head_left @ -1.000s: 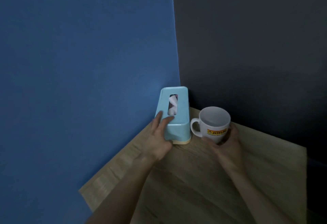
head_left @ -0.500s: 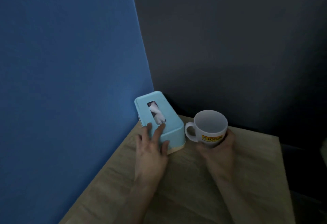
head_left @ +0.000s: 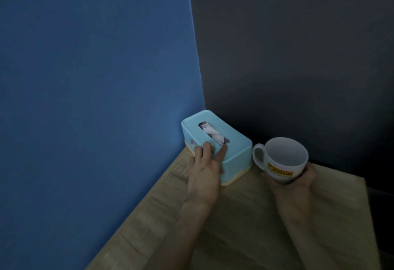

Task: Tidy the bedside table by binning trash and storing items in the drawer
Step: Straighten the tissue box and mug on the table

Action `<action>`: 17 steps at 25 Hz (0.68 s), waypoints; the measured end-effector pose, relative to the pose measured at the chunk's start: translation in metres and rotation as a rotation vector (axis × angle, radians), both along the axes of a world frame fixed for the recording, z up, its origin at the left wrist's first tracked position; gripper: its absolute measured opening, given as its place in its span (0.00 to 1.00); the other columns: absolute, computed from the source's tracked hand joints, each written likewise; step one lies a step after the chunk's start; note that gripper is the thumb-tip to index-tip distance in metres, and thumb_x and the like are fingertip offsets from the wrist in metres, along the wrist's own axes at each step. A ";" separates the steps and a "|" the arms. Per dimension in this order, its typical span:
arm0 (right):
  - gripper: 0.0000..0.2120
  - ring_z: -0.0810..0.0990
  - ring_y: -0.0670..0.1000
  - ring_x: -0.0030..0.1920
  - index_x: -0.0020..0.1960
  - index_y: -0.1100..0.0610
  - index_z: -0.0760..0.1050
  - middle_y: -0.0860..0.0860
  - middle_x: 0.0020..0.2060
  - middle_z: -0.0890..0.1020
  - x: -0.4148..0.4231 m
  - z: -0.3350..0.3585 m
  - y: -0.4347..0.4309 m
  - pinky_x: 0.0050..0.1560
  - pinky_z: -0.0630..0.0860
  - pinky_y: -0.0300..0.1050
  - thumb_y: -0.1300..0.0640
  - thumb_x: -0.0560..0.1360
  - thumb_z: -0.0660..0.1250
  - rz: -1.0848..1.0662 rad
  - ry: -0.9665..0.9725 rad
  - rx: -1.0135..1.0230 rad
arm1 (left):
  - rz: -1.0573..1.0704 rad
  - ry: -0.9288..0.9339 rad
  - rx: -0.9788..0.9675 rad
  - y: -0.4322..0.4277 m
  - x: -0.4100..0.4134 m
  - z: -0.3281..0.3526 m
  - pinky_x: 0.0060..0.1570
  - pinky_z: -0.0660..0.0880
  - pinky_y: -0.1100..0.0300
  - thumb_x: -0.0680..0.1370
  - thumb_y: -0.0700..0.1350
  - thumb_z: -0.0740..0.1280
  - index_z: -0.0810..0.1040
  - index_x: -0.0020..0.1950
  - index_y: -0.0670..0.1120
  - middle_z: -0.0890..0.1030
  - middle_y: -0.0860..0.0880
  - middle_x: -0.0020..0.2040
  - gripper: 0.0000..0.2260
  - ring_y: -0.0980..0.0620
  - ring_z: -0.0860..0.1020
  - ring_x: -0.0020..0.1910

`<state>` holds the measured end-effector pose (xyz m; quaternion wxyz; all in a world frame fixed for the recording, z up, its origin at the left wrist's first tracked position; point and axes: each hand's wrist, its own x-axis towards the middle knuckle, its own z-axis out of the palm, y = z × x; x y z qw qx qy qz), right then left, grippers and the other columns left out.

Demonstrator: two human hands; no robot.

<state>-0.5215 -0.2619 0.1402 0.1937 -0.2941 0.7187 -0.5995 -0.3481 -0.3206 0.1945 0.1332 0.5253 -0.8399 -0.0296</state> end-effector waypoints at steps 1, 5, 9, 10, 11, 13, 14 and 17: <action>0.45 0.70 0.61 0.63 0.70 0.60 0.55 0.61 0.66 0.68 -0.004 0.002 0.003 0.61 0.69 0.56 0.62 0.61 0.77 0.007 0.008 0.022 | 0.003 0.004 -0.021 -0.002 -0.001 0.000 0.73 0.59 0.47 0.78 0.43 0.64 0.53 0.77 0.55 0.60 0.46 0.71 0.31 0.46 0.57 0.72; 0.47 0.68 0.62 0.65 0.71 0.61 0.56 0.62 0.66 0.68 -0.024 0.006 0.015 0.62 0.67 0.55 0.64 0.59 0.78 0.073 0.050 0.058 | -0.043 0.056 0.055 -0.009 -0.010 -0.003 0.76 0.47 0.44 0.79 0.44 0.62 0.53 0.77 0.57 0.51 0.52 0.79 0.29 0.47 0.43 0.78; 0.48 0.67 0.62 0.66 0.72 0.61 0.55 0.63 0.68 0.66 -0.037 0.008 0.027 0.65 0.64 0.54 0.67 0.59 0.78 0.089 0.071 0.063 | 0.003 0.169 0.075 -0.018 -0.027 -0.008 0.74 0.55 0.47 0.80 0.46 0.61 0.54 0.76 0.58 0.54 0.55 0.78 0.27 0.50 0.46 0.78; 0.48 0.67 0.62 0.66 0.71 0.61 0.55 0.63 0.67 0.66 -0.039 0.009 0.029 0.65 0.65 0.55 0.67 0.59 0.78 0.084 0.071 0.055 | 0.015 0.186 0.077 -0.020 -0.033 -0.008 0.73 0.56 0.46 0.80 0.46 0.61 0.54 0.76 0.58 0.54 0.55 0.78 0.27 0.49 0.46 0.78; 0.48 0.67 0.61 0.66 0.71 0.61 0.55 0.62 0.67 0.67 -0.040 0.009 0.030 0.64 0.65 0.55 0.66 0.59 0.78 0.082 0.076 0.050 | 0.023 0.196 0.087 -0.023 -0.038 -0.007 0.73 0.57 0.46 0.80 0.46 0.62 0.55 0.76 0.58 0.55 0.54 0.78 0.27 0.49 0.47 0.78; 0.48 0.68 0.61 0.66 0.72 0.61 0.54 0.62 0.67 0.67 -0.040 0.008 0.030 0.64 0.67 0.55 0.65 0.59 0.78 0.092 0.080 0.040 | 0.037 0.204 0.111 -0.031 -0.045 -0.005 0.72 0.58 0.46 0.79 0.46 0.62 0.56 0.76 0.57 0.55 0.53 0.78 0.27 0.48 0.48 0.78; 0.48 0.68 0.61 0.65 0.72 0.60 0.54 0.61 0.67 0.67 -0.040 0.007 0.029 0.63 0.67 0.55 0.64 0.60 0.78 0.100 0.081 0.033 | 0.043 0.207 0.121 -0.034 -0.048 -0.004 0.72 0.59 0.46 0.79 0.46 0.63 0.56 0.76 0.57 0.56 0.53 0.78 0.27 0.48 0.48 0.77; 0.49 0.69 0.59 0.65 0.72 0.58 0.53 0.59 0.67 0.67 -0.038 0.005 0.023 0.63 0.68 0.54 0.61 0.60 0.78 0.118 0.097 0.031 | 0.059 0.214 0.147 -0.043 -0.054 -0.003 0.71 0.60 0.46 0.78 0.47 0.64 0.57 0.76 0.57 0.56 0.53 0.78 0.28 0.47 0.48 0.77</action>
